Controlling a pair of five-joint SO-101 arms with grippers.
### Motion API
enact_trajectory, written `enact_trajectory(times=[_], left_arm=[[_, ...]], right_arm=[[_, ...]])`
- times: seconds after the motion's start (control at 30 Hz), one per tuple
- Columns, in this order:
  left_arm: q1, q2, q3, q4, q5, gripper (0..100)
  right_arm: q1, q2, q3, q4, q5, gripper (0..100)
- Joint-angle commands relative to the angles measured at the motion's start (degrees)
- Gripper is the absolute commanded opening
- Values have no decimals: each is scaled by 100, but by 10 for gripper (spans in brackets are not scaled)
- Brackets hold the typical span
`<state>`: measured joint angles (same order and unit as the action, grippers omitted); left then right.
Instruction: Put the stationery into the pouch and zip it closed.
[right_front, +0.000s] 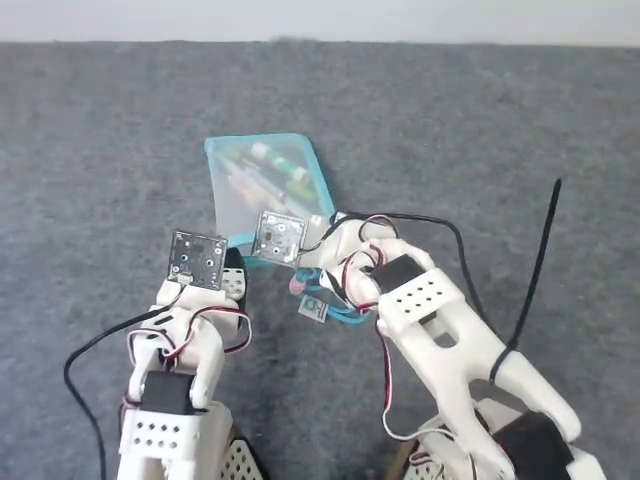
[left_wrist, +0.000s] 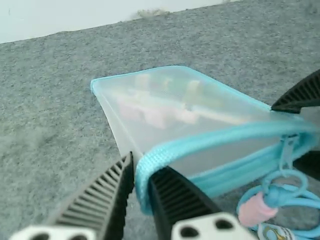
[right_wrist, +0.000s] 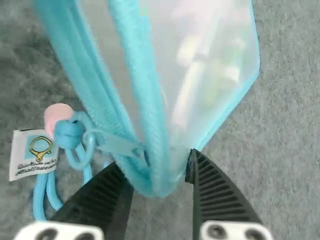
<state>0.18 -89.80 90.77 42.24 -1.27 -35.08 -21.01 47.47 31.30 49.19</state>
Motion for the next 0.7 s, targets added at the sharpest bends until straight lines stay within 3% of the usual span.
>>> enact_trajectory(times=[0.0,0.1,0.3,0.47,0.67], left_arm=[[35,-44,-382,9,123,9],[35,-44,-374,9,123,9],[-26,-79,-541,97,123,17],[-378,-88,-1675,1327,176,137],[-545,-123,-2202,2154,-246,130]], right_arm=[[-347,-57,-440,-31,-114,106],[-365,-57,-589,312,-167,0],[-66,-66,-1486,1543,-1591,7],[136,-66,-2022,2369,-2365,7],[136,-57,-2488,2958,-2716,7]])
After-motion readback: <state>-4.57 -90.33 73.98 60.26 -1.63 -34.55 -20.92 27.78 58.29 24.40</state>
